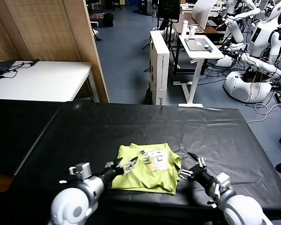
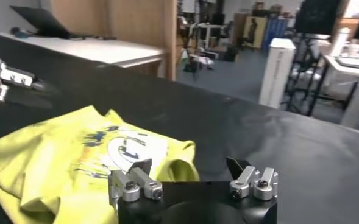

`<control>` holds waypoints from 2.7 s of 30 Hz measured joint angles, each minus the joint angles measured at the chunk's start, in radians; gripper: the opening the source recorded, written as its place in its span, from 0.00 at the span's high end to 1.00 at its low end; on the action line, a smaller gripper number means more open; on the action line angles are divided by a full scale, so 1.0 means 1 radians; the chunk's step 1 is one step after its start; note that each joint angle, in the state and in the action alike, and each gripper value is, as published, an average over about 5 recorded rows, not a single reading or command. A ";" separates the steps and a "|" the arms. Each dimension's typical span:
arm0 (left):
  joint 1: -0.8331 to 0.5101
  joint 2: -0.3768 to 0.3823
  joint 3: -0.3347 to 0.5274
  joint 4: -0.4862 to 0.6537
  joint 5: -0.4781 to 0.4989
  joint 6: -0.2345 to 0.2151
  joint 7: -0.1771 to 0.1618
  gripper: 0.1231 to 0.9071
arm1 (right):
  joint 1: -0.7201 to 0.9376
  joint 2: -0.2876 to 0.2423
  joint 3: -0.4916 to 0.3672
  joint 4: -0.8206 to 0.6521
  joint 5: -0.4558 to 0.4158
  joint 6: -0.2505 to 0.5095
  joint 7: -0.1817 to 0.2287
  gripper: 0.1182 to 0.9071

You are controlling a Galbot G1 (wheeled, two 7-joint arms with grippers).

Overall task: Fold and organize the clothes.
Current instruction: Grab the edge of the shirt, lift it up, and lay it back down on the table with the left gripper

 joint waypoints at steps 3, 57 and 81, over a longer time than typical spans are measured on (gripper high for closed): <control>0.012 -0.005 -0.013 -0.003 0.011 0.000 0.000 0.00 | 0.018 -0.003 -0.013 -0.011 0.005 0.002 0.009 0.66; 0.064 -0.153 -0.006 0.189 0.277 -0.323 0.208 0.00 | -0.096 -0.031 0.135 0.122 0.072 0.037 0.022 0.00; 0.077 -0.184 -0.020 0.179 0.125 -0.269 0.197 0.84 | -0.092 -0.021 0.136 0.122 0.071 0.042 0.025 0.00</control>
